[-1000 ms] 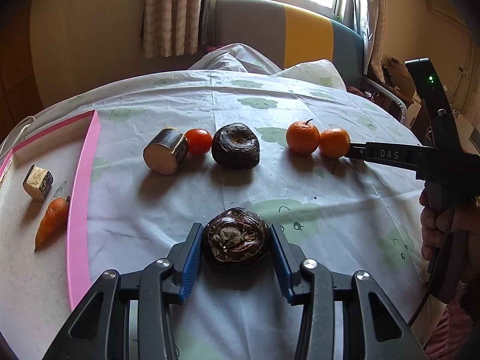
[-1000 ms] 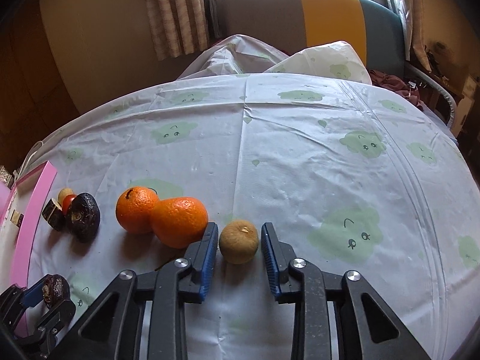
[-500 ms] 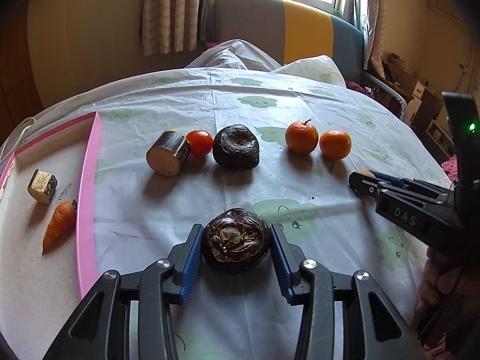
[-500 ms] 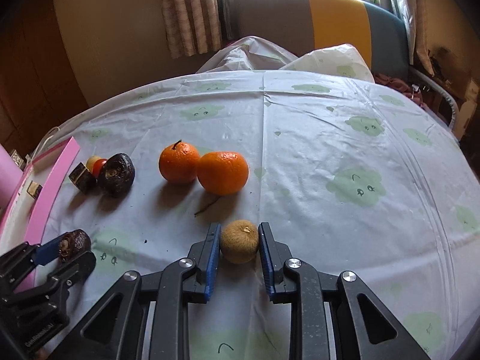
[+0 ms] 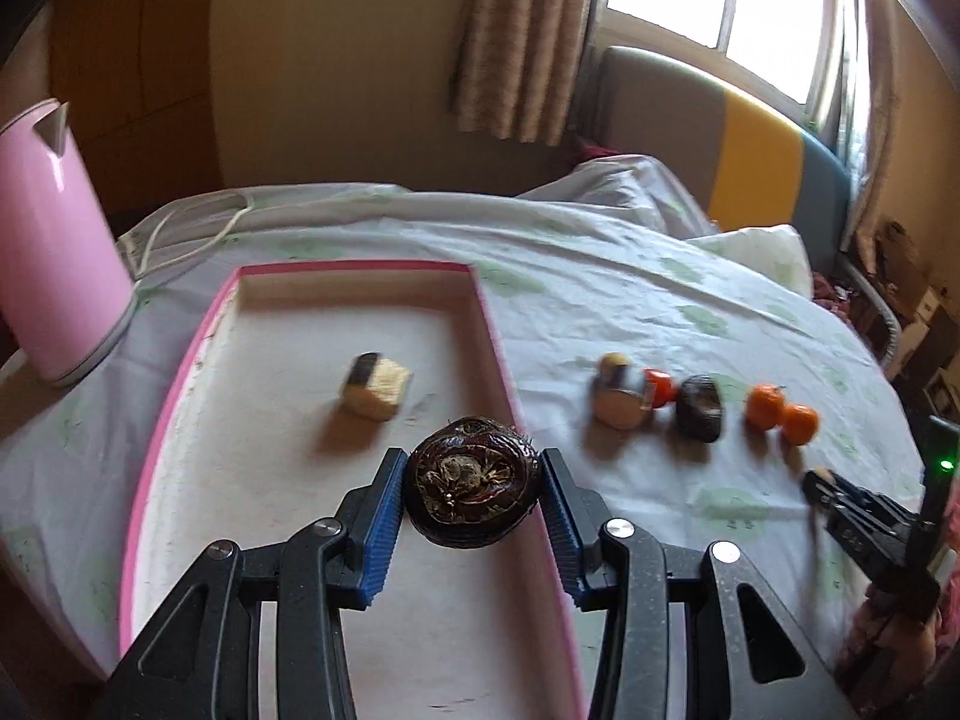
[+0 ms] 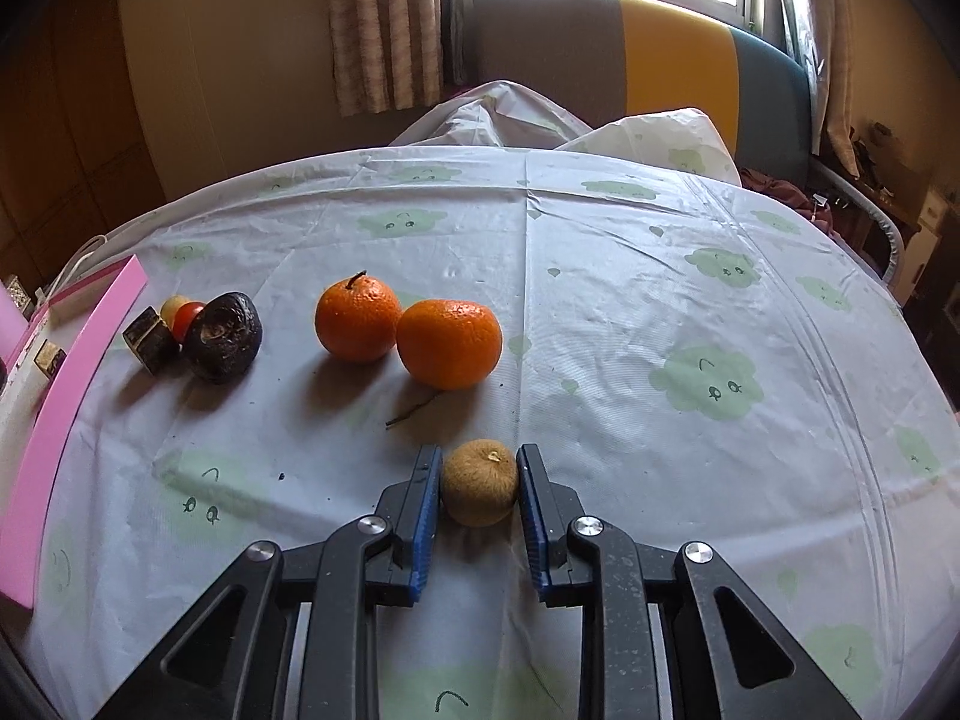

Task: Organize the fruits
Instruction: 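Carry the dark fruit into the tray with the left gripper while the right gripper grasps the brown kiwi, then carry the brown kiwi into the tray and open the right gripper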

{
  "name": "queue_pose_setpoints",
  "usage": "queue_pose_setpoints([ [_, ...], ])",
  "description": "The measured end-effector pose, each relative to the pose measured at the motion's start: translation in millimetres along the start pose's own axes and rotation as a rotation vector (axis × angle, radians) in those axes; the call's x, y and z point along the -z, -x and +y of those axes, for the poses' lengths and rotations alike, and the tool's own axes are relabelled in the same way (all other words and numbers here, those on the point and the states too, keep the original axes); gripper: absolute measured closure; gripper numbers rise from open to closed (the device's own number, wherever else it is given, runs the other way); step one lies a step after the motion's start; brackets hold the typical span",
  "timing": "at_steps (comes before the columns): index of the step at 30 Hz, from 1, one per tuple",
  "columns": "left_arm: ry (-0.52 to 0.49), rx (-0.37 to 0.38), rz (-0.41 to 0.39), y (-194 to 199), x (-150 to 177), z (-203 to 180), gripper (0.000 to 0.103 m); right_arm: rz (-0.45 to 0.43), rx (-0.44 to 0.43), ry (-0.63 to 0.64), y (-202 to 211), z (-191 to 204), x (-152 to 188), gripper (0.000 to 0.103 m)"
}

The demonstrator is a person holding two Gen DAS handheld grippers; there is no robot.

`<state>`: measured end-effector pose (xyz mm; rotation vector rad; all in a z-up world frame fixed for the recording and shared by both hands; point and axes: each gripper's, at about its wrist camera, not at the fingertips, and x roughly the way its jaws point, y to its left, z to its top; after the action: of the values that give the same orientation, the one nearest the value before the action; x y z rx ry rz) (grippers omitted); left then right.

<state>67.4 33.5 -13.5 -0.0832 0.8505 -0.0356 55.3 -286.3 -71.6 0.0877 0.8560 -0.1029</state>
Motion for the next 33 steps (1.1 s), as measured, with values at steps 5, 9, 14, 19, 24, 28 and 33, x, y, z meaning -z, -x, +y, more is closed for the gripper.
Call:
queue_pose_setpoints([
  [5,0.117,-0.137,0.079,-25,-4,44,0.058,0.000,0.004,0.002,1,1,1,0.078],
  [9,0.141,-0.152,0.057,-18,-3,55,0.048,0.000,0.004,0.002,1,1,1,0.078],
  [14,0.145,-0.123,0.027,-3,-4,52,0.045,0.000,0.008,0.005,1,2,1,0.078],
  [19,0.133,-0.064,0.000,13,0,43,0.045,0.002,0.016,0.011,1,3,1,0.078],
  [24,0.103,-0.027,-0.009,24,7,35,0.045,0.007,0.000,-0.002,8,4,4,0.078],
  [28,0.108,-0.007,-0.012,29,11,35,0.045,0.013,-0.042,-0.005,16,11,6,0.078],
  [33,0.113,-0.004,-0.008,31,16,39,0.045,0.021,-0.120,0.025,25,34,6,0.078],
])
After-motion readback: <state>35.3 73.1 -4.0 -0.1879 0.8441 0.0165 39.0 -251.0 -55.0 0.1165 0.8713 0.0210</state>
